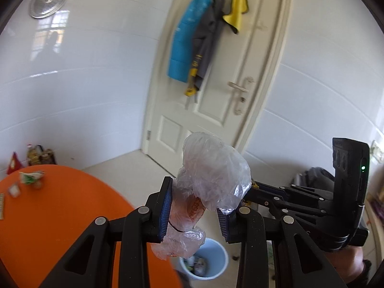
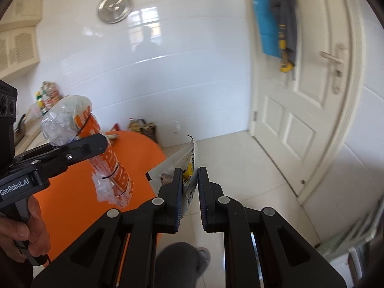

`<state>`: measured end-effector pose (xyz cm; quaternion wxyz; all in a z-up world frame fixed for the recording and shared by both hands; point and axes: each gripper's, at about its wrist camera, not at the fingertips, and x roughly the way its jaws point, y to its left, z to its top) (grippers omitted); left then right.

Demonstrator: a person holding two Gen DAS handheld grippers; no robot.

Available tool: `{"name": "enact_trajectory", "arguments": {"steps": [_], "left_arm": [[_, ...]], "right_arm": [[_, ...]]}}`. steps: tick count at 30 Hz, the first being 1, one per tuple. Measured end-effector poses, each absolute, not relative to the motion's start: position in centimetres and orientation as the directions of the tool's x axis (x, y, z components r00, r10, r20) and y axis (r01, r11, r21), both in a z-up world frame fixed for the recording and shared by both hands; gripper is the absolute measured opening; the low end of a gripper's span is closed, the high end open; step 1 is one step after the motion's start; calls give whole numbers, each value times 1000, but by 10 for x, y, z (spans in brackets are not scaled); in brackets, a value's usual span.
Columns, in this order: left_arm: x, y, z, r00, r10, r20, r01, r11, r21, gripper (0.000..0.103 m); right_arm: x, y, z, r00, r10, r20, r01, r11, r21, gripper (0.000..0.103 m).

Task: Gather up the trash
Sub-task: 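Lift both items and carry them to the blue bin, then open both tools over the blue bin to drop the items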

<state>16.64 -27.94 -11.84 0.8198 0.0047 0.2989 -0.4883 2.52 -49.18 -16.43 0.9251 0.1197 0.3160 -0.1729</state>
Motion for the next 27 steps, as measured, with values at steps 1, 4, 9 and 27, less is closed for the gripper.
{"name": "enact_trajectory", "arguments": {"steps": [1,4,9,27], "left_arm": [[166,-289,-122,318,-806,-500,810,505,-299,30],[165,-321,-140,238,-815,-528,824,458,-335,30],[163,-370,-179,127,-790,-600,832,414,-369,30],[225,-528,-295,-83,-511,-856,837,430,-338,46]], "right_arm": [[16,-501,-166,728,-263,-633,422,900,112,12],[-10,-528,-181,677,-316,-664,498,862,98,12],[-40,-570,-225,584,-341,-736,594,798,101,12],[-40,-670,-396,375,-134,-917,714,673,194,16]]}}
